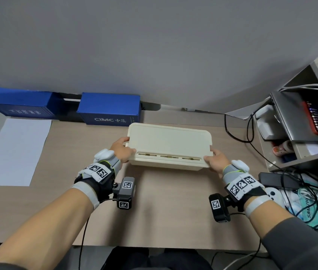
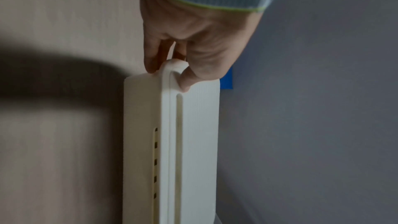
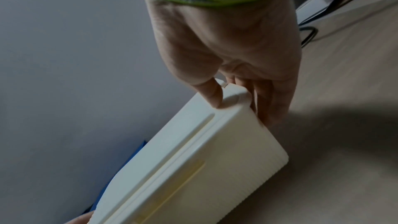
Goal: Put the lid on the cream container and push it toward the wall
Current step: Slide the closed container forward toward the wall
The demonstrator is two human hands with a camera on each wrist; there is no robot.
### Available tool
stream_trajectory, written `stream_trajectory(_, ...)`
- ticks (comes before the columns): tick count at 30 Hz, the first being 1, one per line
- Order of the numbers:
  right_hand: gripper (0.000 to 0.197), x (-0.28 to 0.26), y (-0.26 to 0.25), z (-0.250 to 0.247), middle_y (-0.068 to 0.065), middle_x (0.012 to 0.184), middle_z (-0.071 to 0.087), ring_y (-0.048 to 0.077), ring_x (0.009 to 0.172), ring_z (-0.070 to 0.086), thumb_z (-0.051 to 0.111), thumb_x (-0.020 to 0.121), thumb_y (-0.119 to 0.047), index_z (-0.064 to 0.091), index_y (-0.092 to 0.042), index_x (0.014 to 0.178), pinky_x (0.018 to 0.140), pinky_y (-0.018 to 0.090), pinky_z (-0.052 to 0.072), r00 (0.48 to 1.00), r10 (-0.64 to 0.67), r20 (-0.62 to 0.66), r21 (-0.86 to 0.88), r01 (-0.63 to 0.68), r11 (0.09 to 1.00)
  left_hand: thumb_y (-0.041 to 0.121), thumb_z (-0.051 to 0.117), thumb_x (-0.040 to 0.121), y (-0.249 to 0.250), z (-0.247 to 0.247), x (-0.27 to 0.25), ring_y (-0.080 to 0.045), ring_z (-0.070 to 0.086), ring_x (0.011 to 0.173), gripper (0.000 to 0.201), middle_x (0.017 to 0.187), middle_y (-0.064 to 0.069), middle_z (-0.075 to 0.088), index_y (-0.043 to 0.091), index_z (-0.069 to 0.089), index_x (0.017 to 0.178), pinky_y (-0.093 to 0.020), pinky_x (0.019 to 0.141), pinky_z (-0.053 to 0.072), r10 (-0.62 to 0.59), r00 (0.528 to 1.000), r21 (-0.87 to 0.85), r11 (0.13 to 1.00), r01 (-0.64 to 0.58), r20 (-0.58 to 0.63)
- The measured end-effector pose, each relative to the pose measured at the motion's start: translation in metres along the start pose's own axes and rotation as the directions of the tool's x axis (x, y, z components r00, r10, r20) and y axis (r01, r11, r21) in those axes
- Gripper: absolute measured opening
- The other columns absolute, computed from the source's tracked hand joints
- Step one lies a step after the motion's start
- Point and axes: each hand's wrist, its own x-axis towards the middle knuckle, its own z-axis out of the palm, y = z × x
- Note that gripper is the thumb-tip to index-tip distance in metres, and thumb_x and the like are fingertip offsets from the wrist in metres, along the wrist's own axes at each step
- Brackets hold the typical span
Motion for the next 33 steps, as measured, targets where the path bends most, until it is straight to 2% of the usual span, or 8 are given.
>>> stream_trajectory(3,0.037,0.014,-0.007,-0.020,0.012,0.102,0.062,0.018,0.072,0.054,0.059,0.086,-0.005,0.060,-0.001,0.124,0.061,0.024,0.040,0.998,0.000,-0.062,0.042,0.003,0.999,-0.004,0.060,0.088,0.021,0.019,0.010,-0.032,0.062,0.091,0.063,0.117,-0.012,0.061,0.020,0.049,0.146,-0.053,0.092,0.057,0.041,0.999,-0.010,0.999,-0.041,0.003)
stream_trajectory(5,0.036,0.028,-0.011,-0.034,0.013,0.101,0.061,0.016,0.066,0.051,0.057,0.088,-0.002,0.060,0.000,0.124,0.055,0.025,0.039,0.997,0.003,-0.081,0.077,0.003,0.997,-0.003,0.060,0.089,0.035,0.033,0.018,-0.033,0.063,0.100,0.062,0.121,-0.011,0.060,0.019,0.049,0.146,-0.050,0.097,0.056,0.056,0.998,-0.018,0.998,-0.056,0.000)
stream_trajectory(8,0.039,0.047,-0.021,-0.051,0.012,0.107,0.061,0.024,0.081,0.055,0.054,0.091,-0.002,0.057,-0.003,0.130,0.055,0.029,0.045,0.996,0.018,-0.091,0.145,-0.004,0.989,0.000,0.059,0.089,0.053,0.053,0.033,-0.033,0.063,0.113,0.062,0.130,-0.007,0.061,0.023,0.050,0.145,-0.049,0.100,0.054,0.073,0.997,-0.008,0.997,-0.073,-0.003)
stream_trajectory(13,0.043,0.079,-0.037,-0.066,0.017,0.128,0.063,0.024,0.098,0.057,0.053,0.090,0.000,0.053,-0.005,0.133,0.069,0.031,0.050,0.992,-0.021,-0.123,0.207,0.046,0.977,0.002,0.063,0.082,0.061,0.073,0.072,-0.030,0.066,0.112,0.069,0.135,-0.004,0.064,0.026,0.050,0.145,-0.049,0.098,0.056,0.082,0.996,-0.005,0.997,-0.083,-0.032)
stream_trajectory(21,0.049,0.108,-0.049,-0.060,0.014,0.130,0.061,0.022,0.101,0.056,0.048,0.088,0.009,0.050,-0.007,0.135,0.067,0.030,0.051,0.995,-0.035,-0.095,0.329,0.065,0.942,-0.009,0.060,0.086,0.074,0.082,0.086,-0.030,0.062,0.121,0.077,0.148,-0.011,0.054,0.017,0.036,0.155,-0.045,0.109,0.049,0.075,0.993,-0.094,0.992,-0.084,-0.094)
stream_trajectory(25,0.047,0.111,-0.045,-0.059,0.014,0.133,0.061,0.021,0.103,0.057,0.051,0.089,0.006,0.048,-0.005,0.135,0.083,0.042,0.054,0.995,-0.059,-0.086,0.316,0.083,0.945,-0.005,0.059,0.087,0.074,0.083,0.090,-0.032,0.060,0.127,0.078,0.152,-0.010,0.051,0.018,0.032,0.156,-0.046,0.111,0.046,0.082,0.990,-0.066,0.994,-0.090,-0.116)
stream_trajectory(29,0.045,0.110,-0.046,-0.060,0.016,0.134,0.060,0.021,0.104,0.056,0.053,0.091,0.003,0.048,-0.003,0.135,0.086,0.040,0.053,0.992,-0.071,-0.101,0.285,0.097,0.954,0.001,0.059,0.090,0.071,0.083,0.094,-0.037,0.061,0.124,0.076,0.150,-0.010,0.053,0.023,0.031,0.157,-0.051,0.110,0.047,0.060,0.992,-0.073,0.995,-0.068,-0.113)
stream_trajectory(33,0.042,0.112,-0.045,-0.060,0.016,0.134,0.061,0.021,0.103,0.054,0.057,0.090,-0.003,0.052,-0.003,0.132,0.104,0.047,0.047,0.991,-0.065,-0.121,0.191,0.087,0.978,0.002,0.063,0.086,0.069,0.086,0.088,-0.039,0.059,0.126,0.071,0.143,-0.017,0.058,0.016,0.040,0.152,-0.053,0.109,0.047,0.037,0.988,-0.109,0.993,-0.054,-0.147)
